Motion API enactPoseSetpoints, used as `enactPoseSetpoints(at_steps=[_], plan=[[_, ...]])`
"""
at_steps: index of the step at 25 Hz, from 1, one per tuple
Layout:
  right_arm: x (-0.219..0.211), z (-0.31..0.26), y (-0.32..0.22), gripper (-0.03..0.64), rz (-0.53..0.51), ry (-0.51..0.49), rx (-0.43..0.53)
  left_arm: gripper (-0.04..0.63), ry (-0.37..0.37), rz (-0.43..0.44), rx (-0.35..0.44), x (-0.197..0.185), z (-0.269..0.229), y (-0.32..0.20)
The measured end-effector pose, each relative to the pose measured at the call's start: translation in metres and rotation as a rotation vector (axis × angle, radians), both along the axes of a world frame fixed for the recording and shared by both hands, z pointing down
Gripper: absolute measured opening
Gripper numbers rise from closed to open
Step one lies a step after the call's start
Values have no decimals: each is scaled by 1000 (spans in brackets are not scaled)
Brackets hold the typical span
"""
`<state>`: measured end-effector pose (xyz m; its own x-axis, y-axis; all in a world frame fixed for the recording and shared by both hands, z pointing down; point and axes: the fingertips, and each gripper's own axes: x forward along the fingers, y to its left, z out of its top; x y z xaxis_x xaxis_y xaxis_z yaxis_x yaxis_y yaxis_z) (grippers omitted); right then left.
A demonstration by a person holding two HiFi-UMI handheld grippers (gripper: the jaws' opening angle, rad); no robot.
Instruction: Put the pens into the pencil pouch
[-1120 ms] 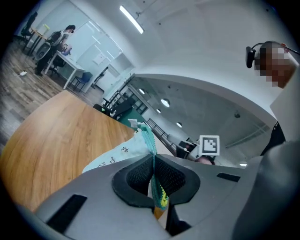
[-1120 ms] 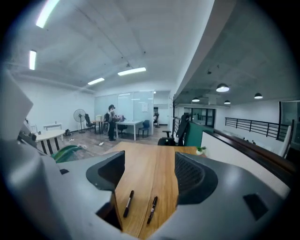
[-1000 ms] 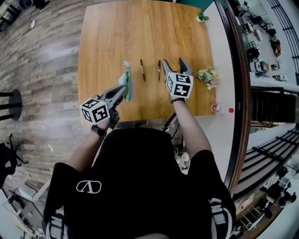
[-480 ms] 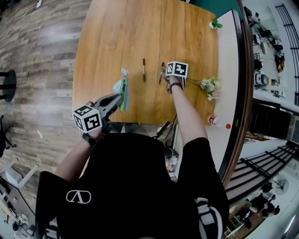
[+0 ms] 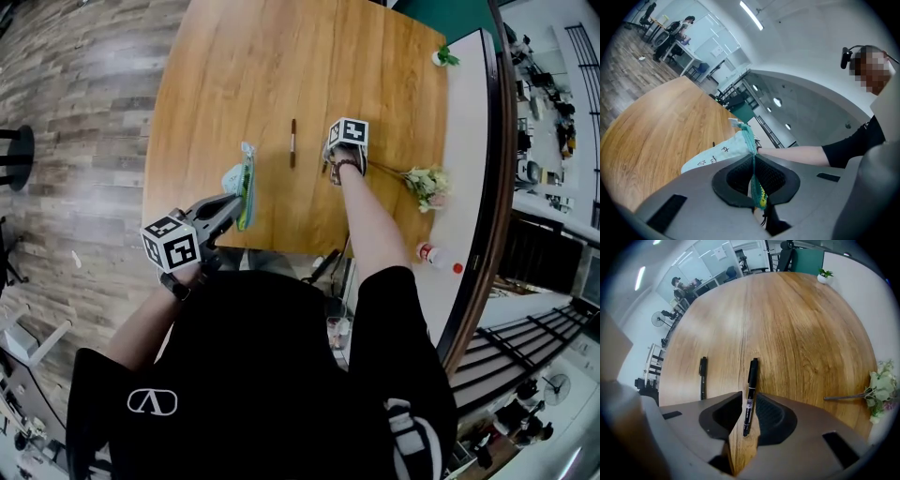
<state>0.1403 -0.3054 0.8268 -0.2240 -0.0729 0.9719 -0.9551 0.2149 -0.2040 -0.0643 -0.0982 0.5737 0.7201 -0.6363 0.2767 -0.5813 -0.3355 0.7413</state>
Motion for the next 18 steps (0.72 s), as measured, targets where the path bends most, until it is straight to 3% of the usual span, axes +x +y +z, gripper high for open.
enactPoseSetpoints(at_steps=[2, 10, 14, 18], plan=[[1, 4, 2, 48, -5, 16, -12, 15, -1, -3, 1, -2, 0, 1], [3, -2, -4, 40, -24, 12, 49, 15, 10, -9, -11, -5, 0, -2], [-3, -30, -14, 38, 2, -59, 148, 15, 14, -1, 5, -7, -5, -7], [-11, -90, -27, 38, -8, -135, 318, 15, 25, 14, 25, -2, -13, -13]])
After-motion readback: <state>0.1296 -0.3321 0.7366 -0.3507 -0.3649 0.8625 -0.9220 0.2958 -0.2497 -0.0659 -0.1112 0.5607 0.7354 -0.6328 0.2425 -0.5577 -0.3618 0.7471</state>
